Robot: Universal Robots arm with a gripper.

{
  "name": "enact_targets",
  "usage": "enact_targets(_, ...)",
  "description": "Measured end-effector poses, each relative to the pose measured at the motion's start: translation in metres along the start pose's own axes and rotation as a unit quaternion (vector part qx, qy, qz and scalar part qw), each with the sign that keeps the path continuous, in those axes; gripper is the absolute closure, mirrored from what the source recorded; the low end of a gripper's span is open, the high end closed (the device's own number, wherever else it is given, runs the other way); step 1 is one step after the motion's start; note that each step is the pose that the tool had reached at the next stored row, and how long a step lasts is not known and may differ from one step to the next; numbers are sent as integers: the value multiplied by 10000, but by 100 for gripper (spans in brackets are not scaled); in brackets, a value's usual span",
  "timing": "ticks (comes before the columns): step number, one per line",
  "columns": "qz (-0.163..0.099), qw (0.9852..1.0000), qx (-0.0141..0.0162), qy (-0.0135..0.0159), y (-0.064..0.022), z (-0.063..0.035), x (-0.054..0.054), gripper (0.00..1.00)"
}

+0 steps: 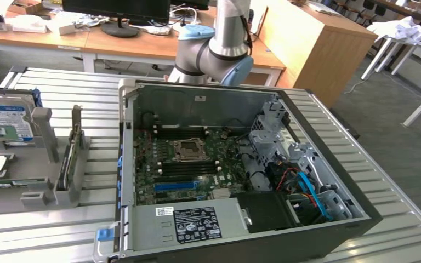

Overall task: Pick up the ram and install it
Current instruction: 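Pick up the ram and move it above insertion slot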

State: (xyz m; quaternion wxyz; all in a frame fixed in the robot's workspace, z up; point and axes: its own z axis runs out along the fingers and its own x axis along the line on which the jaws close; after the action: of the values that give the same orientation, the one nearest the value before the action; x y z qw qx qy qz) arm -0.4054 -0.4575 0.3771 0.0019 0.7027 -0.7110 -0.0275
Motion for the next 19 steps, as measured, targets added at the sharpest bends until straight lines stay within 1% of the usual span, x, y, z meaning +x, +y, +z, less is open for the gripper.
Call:
enact_targets(7, 0, 10000, 0, 0, 2, -169, -6, 88)
enact_targets(10, 0, 10000, 0, 0, 2, -226, -8, 88)
enact_targets(19, 0, 10000, 0, 0, 1, -236, -8, 88)
